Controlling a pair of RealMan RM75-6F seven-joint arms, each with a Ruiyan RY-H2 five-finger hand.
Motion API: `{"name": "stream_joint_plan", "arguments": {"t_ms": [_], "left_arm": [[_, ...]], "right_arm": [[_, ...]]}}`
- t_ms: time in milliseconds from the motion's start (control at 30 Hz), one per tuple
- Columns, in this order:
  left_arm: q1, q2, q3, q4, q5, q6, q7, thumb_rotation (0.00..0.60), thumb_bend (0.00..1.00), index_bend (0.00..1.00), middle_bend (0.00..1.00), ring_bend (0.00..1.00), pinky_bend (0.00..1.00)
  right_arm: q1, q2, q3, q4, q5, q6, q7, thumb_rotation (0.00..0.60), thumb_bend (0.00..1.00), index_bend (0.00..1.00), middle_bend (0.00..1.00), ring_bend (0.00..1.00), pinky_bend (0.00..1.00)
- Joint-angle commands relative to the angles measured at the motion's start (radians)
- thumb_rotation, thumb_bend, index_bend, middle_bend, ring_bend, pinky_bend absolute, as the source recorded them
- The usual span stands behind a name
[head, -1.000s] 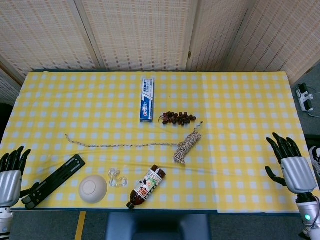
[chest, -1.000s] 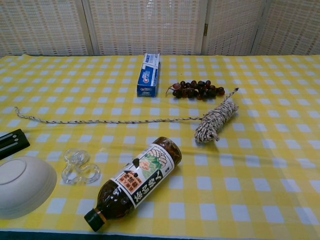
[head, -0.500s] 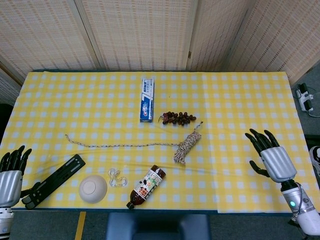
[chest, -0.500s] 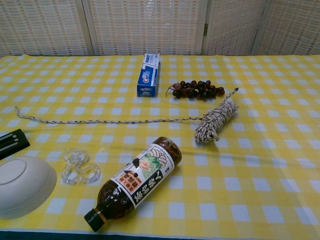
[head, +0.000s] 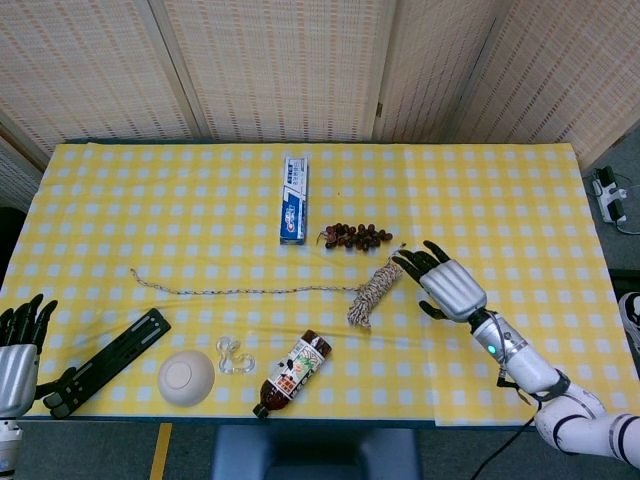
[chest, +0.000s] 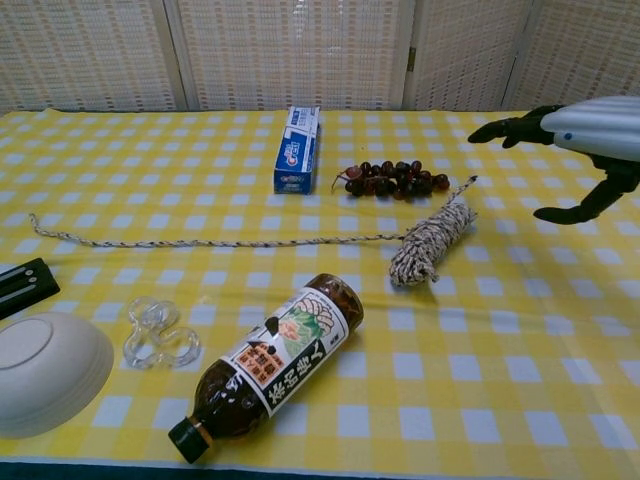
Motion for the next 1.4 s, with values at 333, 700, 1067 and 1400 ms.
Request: {"name": "stream_joint_plan", "arguments": {"t_ms": [333, 700, 1067, 1400], "left_arm": [[0.002, 0.015, 0.004, -0.015, -0.006, -0.011, -0.004, 0.6, 0.19, 0.02, 0.0, 0.0, 0.0], [-0.004, 0.01, 0.002, -0.008, -0.014, -0.028, -0.007, 0.6, 0.19, 0.02, 0.0, 0.0, 0.0], [-0.008, 0.007, 0.003, 0.008, -0.019, -0.041, -0.021, 0.6, 0.19, 0.02, 0.0, 0.0, 0.0], [-0.021, 0.002, -0.001, 0.014, -0.013, -0.053, -0.02, 0.6, 0.19, 0.02, 0.0, 0.0, 0.0]], "right_arm": [[0.136, -0.191, -0.005, 0.197, 0.058, -0.124, -0.074, 0.6, 0.39, 0.08, 0.12, 0.16, 0.04], [0.178, -0.275, -0.022, 0.287, 0.075, -0.131, -0.071, 0.6, 0.39, 0.22, 0.21, 0.22, 0.05], [0.194, -0.312, -0.031, 0.344, 0.086, -0.108, -0.055, 0.6, 0.39, 0.33, 0.29, 0.31, 0.13], [0.201, -0.33, -0.042, 0.372, 0.104, -0.106, -0.068, 0.6, 0.39, 0.48, 0.4, 0.4, 0.27]]}}
